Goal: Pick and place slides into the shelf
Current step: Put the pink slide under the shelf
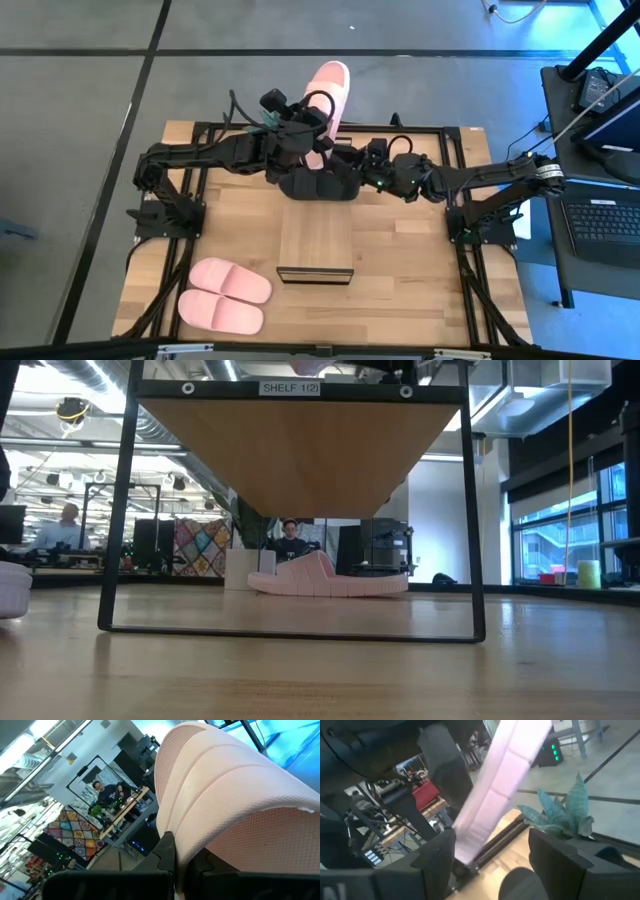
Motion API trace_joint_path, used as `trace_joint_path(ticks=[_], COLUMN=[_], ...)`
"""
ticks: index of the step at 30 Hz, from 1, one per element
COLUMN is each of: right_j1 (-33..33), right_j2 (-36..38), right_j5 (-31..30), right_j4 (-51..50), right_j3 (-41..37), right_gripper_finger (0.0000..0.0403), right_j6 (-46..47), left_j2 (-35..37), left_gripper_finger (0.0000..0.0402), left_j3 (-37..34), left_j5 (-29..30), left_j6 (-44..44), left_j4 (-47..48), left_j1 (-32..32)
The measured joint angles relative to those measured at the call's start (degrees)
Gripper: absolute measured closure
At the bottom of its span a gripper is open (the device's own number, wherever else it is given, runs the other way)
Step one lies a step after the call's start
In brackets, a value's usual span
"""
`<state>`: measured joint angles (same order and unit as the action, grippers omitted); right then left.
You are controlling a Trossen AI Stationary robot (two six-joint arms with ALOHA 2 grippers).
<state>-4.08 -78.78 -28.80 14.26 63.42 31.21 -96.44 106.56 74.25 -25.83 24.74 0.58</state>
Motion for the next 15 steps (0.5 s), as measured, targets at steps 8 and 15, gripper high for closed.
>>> trace_joint_path(ticks=[8,15], right_j1=[0.33,0.38], right_j2=[-2.34,-3.39], right_j5=[0.39,1.89], right_j4=[4.42,7.14], right_j3=[0.02,0.02], right_gripper_finger=[0.0094,0.0075], right_j6=[-0.03,-1.67], left_j2=[0.0,0.0], left_gripper_finger=[0.0401,0.0401], left_j3=[0.0,0.0], left_j5=[0.01,0.01], left_j6=[-0.01,-0.04], left_j4=[0.0,0.0], left_j1=[0.0,0.0])
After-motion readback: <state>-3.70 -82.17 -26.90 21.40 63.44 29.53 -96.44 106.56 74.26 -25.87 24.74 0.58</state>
